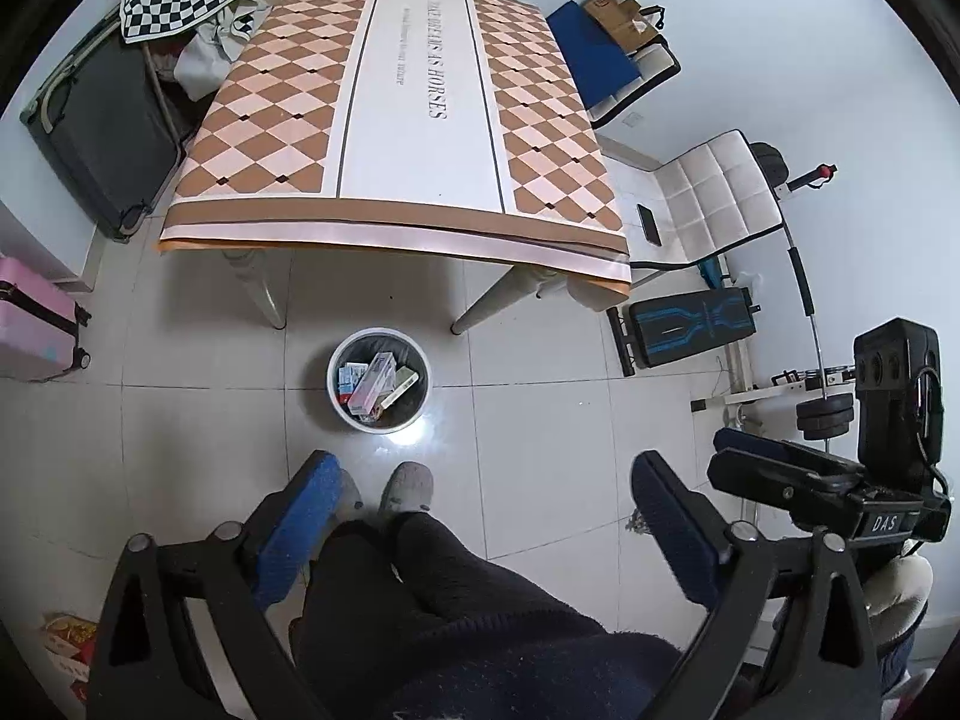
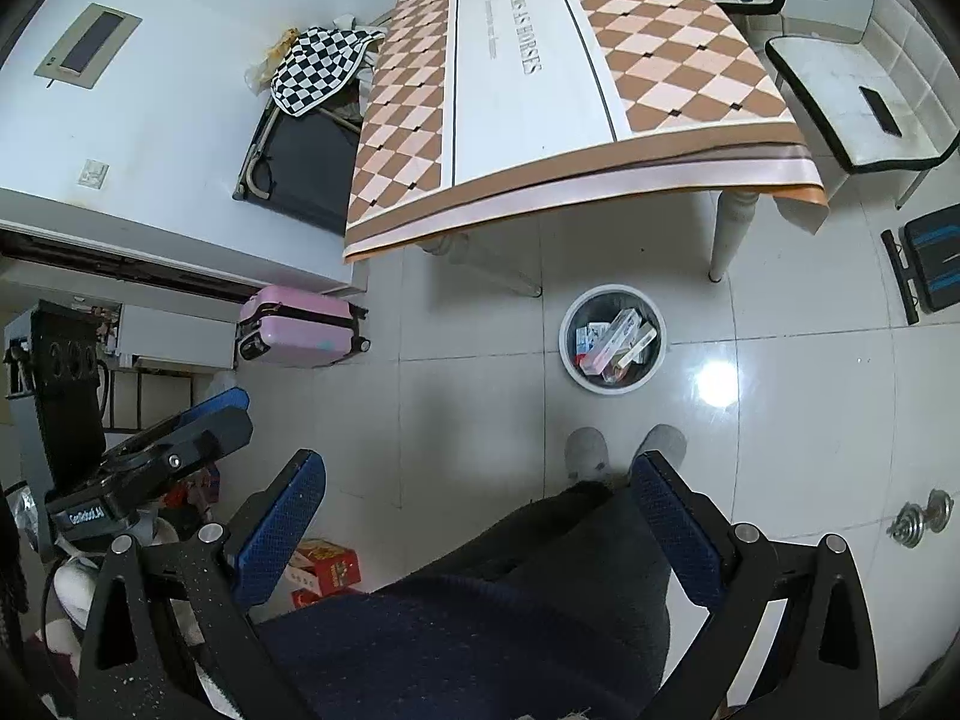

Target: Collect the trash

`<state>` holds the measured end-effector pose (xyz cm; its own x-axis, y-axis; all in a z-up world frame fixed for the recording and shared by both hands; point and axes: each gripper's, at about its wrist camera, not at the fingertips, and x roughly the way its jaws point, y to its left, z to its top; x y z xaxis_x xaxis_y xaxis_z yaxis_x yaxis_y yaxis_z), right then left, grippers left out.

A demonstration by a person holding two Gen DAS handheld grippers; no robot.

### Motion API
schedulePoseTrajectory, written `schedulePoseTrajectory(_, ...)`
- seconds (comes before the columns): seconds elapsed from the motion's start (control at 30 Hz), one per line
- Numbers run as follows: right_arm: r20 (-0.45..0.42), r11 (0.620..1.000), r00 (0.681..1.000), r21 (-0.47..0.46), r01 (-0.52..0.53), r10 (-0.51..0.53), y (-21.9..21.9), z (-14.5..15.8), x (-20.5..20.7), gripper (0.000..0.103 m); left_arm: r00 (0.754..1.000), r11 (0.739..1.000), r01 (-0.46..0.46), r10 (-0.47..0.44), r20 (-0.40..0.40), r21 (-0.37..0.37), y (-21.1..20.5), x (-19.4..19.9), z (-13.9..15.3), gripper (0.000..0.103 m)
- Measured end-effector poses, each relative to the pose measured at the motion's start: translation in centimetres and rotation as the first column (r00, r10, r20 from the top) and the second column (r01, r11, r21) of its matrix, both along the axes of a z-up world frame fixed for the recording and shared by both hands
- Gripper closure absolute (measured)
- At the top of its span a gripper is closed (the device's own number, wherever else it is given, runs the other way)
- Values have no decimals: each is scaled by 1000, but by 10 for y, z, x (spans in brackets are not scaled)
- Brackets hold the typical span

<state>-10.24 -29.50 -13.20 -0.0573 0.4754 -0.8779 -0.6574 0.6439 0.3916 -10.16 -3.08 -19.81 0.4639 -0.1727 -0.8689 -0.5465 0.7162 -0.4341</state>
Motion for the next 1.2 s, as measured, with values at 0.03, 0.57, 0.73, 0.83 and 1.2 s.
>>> schedulePoseTrajectory(0.03, 2, 1000, 1000, 2, -2, 2, 0, 2, -1, 0, 1000, 1000, 2, -2, 4, -1, 0, -1, 1, 0)
schedulePoseTrajectory(0.57, 17, 1000, 1000, 4, -16, 16, 5, 10, 1, 0, 1000, 1000, 2, -2, 31, -6, 1, -4, 10, 0)
schedulePoseTrajectory(0.73, 16, 1000, 1000, 4, -17, 17, 7, 10, 0, 0, 999, 1000, 17, -17, 39, -9, -1, -2, 13, 0)
schedulePoseTrajectory(0.83, 12, 1000, 1000, 2, -14, 14, 8, 11, 0, 0, 999, 1000, 21, -20, 45, -13, -2, -1, 14, 0)
schedulePoseTrajectory(1.2, 9, 1000, 1000, -3, -18, 18, 5, 12, 1, 0, 998, 1000, 17, -16, 56, -22, -4, -2, 18, 0)
